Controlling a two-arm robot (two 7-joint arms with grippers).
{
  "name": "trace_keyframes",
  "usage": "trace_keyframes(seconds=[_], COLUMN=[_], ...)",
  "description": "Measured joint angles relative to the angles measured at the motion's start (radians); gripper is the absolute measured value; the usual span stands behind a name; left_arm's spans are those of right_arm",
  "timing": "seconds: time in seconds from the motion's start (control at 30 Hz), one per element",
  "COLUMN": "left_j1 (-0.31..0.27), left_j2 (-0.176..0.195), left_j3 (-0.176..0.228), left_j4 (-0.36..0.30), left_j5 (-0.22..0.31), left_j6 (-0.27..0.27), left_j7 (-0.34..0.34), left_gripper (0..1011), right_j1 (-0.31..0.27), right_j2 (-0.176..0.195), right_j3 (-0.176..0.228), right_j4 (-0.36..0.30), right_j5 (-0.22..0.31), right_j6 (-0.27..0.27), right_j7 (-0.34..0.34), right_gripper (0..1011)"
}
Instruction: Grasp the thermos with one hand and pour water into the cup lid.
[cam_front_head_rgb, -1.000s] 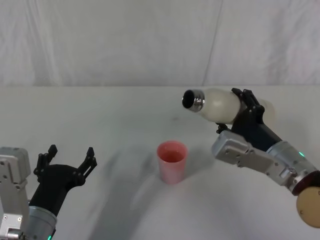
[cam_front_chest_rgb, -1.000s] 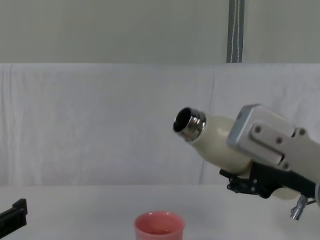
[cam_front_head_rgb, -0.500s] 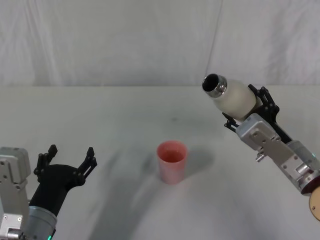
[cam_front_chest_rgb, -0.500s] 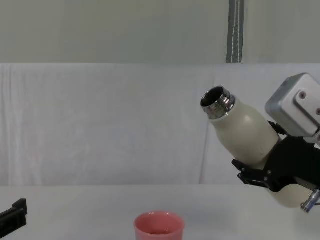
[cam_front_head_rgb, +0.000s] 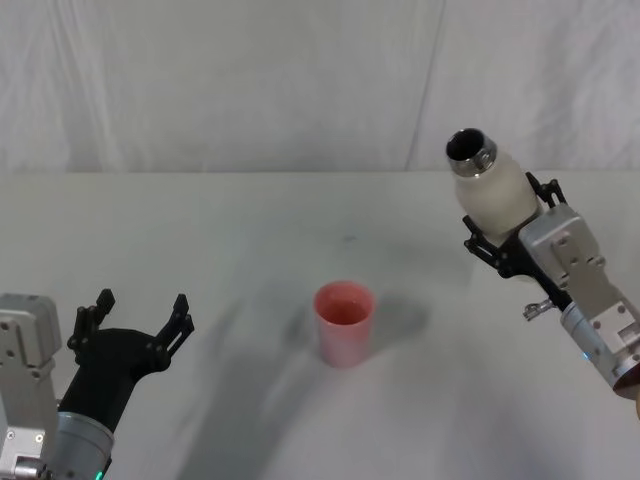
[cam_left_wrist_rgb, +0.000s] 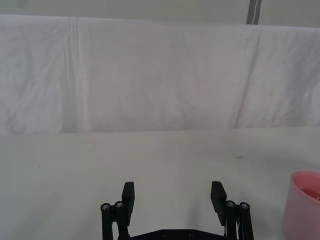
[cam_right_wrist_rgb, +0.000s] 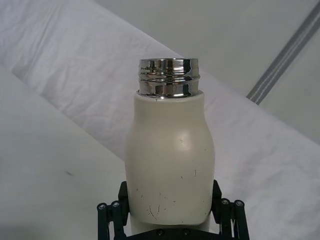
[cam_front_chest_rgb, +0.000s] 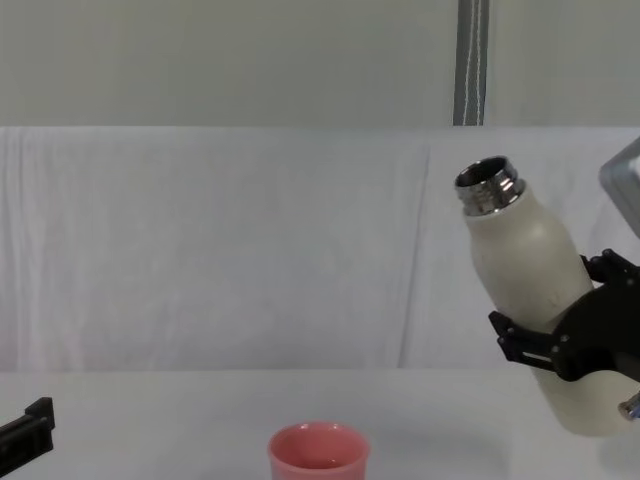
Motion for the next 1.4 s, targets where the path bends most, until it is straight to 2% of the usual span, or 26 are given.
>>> trace_keyframes(seconds=[0.33, 0.4, 0.5, 0.63, 0.93, 1.4], left_j1=[0.000, 0.000, 0.000, 0.000, 0.000, 0.000], left_j2=[0.000, 0.000, 0.000, 0.000, 0.000, 0.000], left_j3=[0.000, 0.000, 0.000, 0.000, 0.000, 0.000], left_j4=[0.000, 0.000, 0.000, 0.000, 0.000, 0.000], left_j5=[0.000, 0.000, 0.000, 0.000, 0.000, 0.000], left_j6=[0.000, 0.000, 0.000, 0.000, 0.000, 0.000], left_j7=[0.000, 0.000, 0.000, 0.000, 0.000, 0.000], left_gripper=[1001, 1001, 1001, 1001, 1001, 1001], right_j1=[-0.011, -0.015, -0.017, -0.027, -0.035, -0.052], right_j2=[-0.026, -0.040, -0.047, -0.067, -0.081, -0.079], right_j3=[0.041, 0.061, 0.070, 0.099, 0.122, 0.142], right_j4=[0.016, 0.025, 0.029, 0.040, 0.047, 0.054], right_j5=[0.078, 0.126, 0.152, 0.230, 0.302, 0.390], right_j6=[-0.021, -0.028, -0.030, -0.031, -0.020, 0.020], right_j7=[0.009, 0.020, 0.026, 0.047, 0.066, 0.093], right_gripper=[950, 950, 950, 950, 950, 950])
